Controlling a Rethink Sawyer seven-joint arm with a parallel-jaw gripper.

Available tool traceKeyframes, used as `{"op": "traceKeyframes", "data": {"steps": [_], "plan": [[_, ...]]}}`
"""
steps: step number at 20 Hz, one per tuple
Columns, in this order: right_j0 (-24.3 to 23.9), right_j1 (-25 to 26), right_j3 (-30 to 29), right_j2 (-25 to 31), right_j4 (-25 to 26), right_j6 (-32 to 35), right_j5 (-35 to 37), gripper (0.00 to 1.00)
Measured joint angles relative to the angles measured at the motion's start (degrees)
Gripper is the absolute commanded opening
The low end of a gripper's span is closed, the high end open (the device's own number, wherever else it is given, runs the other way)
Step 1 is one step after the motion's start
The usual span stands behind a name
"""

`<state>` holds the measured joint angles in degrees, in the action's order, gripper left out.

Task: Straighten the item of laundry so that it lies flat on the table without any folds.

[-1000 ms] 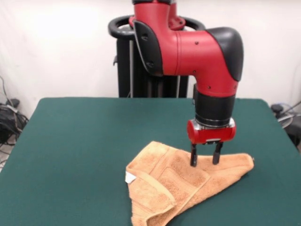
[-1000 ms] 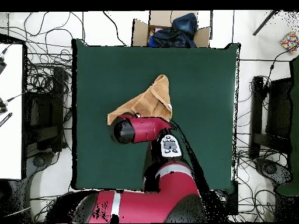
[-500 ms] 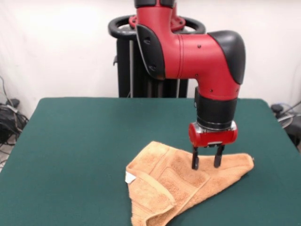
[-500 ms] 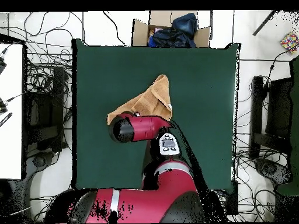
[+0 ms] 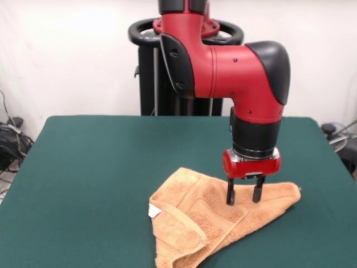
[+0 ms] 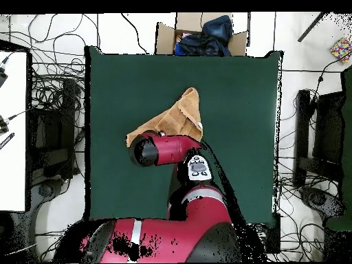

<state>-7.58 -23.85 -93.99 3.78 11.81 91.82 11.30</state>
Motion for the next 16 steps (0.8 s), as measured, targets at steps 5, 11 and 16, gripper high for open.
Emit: {"op": "traceKeyframes", "data": {"steps": [5, 11, 16], "plan": [[0.01, 0.27, 0.55, -0.02, 0.0, 0.01, 0.01, 1.0], [-0.28, 0.42, 1.68, -0.02, 0.01, 0.01, 0.02, 1.0], [-1.54, 0.52, 3.3, -0.02, 0.01, 0.01, 0.18, 1.0]]}}
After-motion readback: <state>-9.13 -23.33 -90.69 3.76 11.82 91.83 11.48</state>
